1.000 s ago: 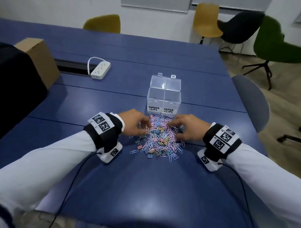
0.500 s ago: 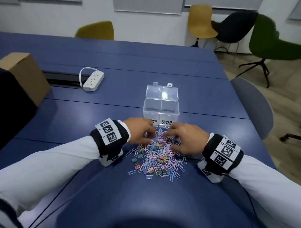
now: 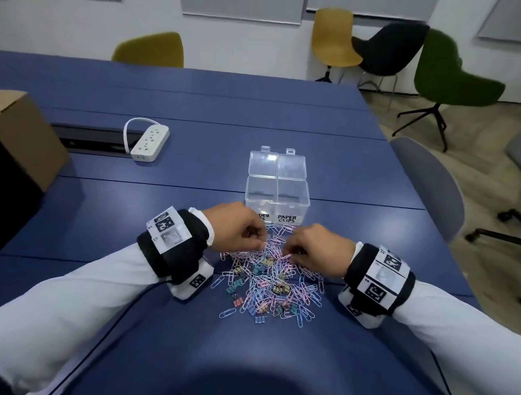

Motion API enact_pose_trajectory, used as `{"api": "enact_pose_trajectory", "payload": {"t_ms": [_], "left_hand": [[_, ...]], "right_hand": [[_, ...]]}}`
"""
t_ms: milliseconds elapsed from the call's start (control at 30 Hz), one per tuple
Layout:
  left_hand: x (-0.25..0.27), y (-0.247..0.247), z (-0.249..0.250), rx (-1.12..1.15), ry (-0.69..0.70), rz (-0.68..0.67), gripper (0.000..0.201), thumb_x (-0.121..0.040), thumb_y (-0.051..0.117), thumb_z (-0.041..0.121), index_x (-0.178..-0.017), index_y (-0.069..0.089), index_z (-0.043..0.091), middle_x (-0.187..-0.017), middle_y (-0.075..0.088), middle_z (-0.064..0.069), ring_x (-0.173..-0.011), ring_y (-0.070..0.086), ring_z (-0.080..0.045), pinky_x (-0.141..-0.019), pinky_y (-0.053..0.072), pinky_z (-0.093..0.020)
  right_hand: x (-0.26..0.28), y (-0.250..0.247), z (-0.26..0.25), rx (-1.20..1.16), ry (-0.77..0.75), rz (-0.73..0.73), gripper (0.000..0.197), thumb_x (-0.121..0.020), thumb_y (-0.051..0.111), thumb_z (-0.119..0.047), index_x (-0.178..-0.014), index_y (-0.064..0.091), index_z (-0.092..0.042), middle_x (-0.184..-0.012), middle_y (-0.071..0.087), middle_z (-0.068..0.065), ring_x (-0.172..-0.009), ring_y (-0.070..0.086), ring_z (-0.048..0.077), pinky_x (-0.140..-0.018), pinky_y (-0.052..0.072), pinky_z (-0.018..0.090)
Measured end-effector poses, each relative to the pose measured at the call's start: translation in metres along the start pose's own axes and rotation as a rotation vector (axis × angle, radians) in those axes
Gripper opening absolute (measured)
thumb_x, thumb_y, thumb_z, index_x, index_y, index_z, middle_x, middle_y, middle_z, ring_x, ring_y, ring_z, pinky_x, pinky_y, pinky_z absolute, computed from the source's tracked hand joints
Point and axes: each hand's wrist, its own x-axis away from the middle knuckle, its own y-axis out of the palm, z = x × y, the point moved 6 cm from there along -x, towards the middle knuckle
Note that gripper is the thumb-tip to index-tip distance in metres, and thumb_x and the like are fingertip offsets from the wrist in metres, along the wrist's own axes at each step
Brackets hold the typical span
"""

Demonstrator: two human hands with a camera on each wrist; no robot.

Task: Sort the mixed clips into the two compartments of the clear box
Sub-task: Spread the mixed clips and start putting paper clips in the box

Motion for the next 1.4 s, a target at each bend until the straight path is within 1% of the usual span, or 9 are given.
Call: {"api": "enact_pose_trajectory", "payload": {"t_ms": [167,367,433,533,700,833,933,1100,1400], "left_hand": [[-0.008,-0.042,0.004,0.116,0.042,0.163,0.019,-0.087,0.063,0.040,-0.095,0.071,0.025,-0.085,0.070,0.011,-0.072,0.062,-0.005,-0.073,0.054,-0.028],[-0.059,-0.079,0.005,0.038,-0.097,0.360,0.020,-0.086,0.061,0.046,-0.093,0.069,0.029,-0.080,0.065,0.014,-0.072,0.056,-0.009,-0.075,0.051,-0.028],[-0.076,-0.078,0.003,-0.022,-0.145,0.334,0.020,-0.086,0.060,0.045,-0.096,0.069,0.030,-0.088,0.069,0.012,-0.076,0.055,-0.009,-0.077,0.047,-0.026],[-0.087,-0.065,0.001,-0.096,-0.171,0.228,0.020,-0.086,0.061,0.043,-0.098,0.071,0.031,-0.095,0.073,0.011,-0.080,0.059,-0.013,-0.092,0.048,-0.033],[-0.066,-0.068,-0.002,-0.119,-0.159,0.295,0.021,-0.090,0.058,0.036,-0.106,0.071,0.032,-0.103,0.071,0.007,-0.096,0.062,-0.018,-0.079,0.043,-0.024],[-0.030,-0.073,-0.009,-0.151,-0.244,0.363,0.019,-0.087,0.055,0.035,-0.097,0.071,0.032,-0.083,0.066,0.012,-0.087,0.061,-0.018,-0.071,0.046,-0.027],[-0.013,-0.054,-0.009,-0.146,-0.240,0.209,0.018,-0.085,0.056,0.035,-0.092,0.072,0.028,-0.064,0.054,0.015,-0.071,0.055,-0.015,-0.062,0.038,-0.023],[-0.006,-0.010,-0.002,-0.120,-0.071,-0.002,0.024,-0.088,0.056,0.036,-0.106,0.069,0.027,-0.098,0.061,0.006,-0.088,0.058,-0.013,-0.073,0.048,-0.026],[-0.001,0.014,-0.019,-0.148,-0.076,-0.018,0.030,-0.090,0.054,0.038,-0.119,0.062,0.033,-0.122,0.058,0.010,-0.095,0.058,-0.013,-0.070,0.044,-0.026]], "right_hand": [[0.005,-0.003,0.006,-0.065,0.021,0.032,0.014,-0.085,0.066,-0.025,-0.097,0.069,-0.019,-0.086,0.066,-0.005,-0.073,0.053,0.008,-0.073,0.044,0.022],[0.018,-0.024,0.010,-0.272,0.066,0.187,0.012,-0.082,0.072,-0.031,-0.089,0.072,-0.021,-0.067,0.067,-0.011,-0.058,0.056,0.001,-0.062,0.045,0.012],[0.021,-0.035,0.012,-0.339,0.077,0.240,0.013,-0.082,0.072,-0.032,-0.089,0.072,-0.022,-0.070,0.071,-0.007,-0.059,0.058,0.000,-0.064,0.048,0.015],[0.023,-0.055,0.020,-0.436,0.109,0.335,0.016,-0.080,0.073,-0.036,-0.086,0.072,-0.021,-0.071,0.073,-0.002,-0.064,0.065,0.019,-0.071,0.055,0.029],[0.010,-0.088,0.030,-0.540,0.181,0.478,0.012,-0.079,0.075,-0.025,-0.084,0.073,-0.013,-0.066,0.070,0.007,-0.052,0.056,0.007,-0.058,0.052,0.020],[-0.019,-0.098,0.035,-0.389,0.242,0.532,0.013,-0.078,0.076,-0.027,-0.079,0.073,-0.015,-0.066,0.069,0.003,-0.057,0.058,0.009,-0.062,0.047,0.016],[-0.037,-0.096,0.036,-0.247,0.287,0.511,0.014,-0.080,0.073,-0.028,-0.082,0.074,-0.014,-0.076,0.070,0.005,-0.070,0.059,0.015,-0.075,0.047,0.023],[-0.042,-0.083,0.042,-0.125,0.349,0.429,0.024,-0.079,0.072,-0.033,-0.100,0.073,-0.023,-0.095,0.074,-0.002,-0.089,0.065,0.019,-0.088,0.053,0.037],[0.009,-0.068,0.011,-0.105,0.139,0.642,0.009,-0.082,0.067,-0.022,-0.089,0.072,-0.025,-0.077,0.058,-0.011,-0.068,0.056,0.008,-0.074,0.053,0.033]]}}
